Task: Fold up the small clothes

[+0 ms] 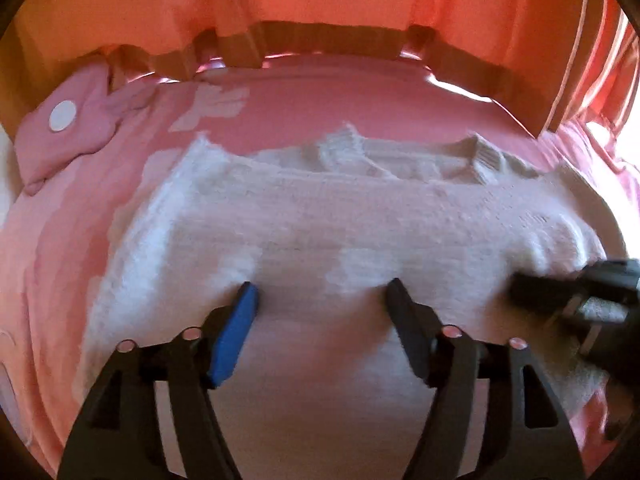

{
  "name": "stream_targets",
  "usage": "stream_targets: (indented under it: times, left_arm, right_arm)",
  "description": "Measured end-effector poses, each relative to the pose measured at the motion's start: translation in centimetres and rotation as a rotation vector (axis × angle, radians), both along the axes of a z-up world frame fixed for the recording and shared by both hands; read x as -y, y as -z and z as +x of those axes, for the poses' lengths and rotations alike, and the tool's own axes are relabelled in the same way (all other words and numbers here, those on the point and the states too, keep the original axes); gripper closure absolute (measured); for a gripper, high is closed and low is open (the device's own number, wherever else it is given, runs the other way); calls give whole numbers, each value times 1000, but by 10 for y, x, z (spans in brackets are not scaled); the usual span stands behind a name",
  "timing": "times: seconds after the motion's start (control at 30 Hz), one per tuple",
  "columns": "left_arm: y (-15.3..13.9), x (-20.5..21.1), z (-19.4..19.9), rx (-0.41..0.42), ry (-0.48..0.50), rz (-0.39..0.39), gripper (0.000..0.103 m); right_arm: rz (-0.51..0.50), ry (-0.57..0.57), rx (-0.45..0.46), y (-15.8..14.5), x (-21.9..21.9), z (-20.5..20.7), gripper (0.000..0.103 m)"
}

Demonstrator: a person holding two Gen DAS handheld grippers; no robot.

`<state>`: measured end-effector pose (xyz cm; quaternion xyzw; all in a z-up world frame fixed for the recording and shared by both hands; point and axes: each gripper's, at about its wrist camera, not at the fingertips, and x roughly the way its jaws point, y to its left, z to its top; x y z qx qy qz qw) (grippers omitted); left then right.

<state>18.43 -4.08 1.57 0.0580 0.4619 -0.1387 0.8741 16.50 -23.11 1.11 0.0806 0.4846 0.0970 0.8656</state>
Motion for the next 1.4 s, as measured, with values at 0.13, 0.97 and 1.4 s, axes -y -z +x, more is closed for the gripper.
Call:
stream_targets:
  times: [0.13, 0.97, 1.4]
  left_arm:
    - [-1, -39, 17, -23, -116, -35, 33]
    - [15, -83, 83, 22, -350, -94, 87]
    - [-2, -86, 80, 8, -308, -225, 50]
  right_arm:
    - [49, 308, -22, 1, 96, -16, 103]
    - [17, 600, 47, 15, 166, -1, 95]
    - [24, 566, 42, 13, 151, 3, 59]
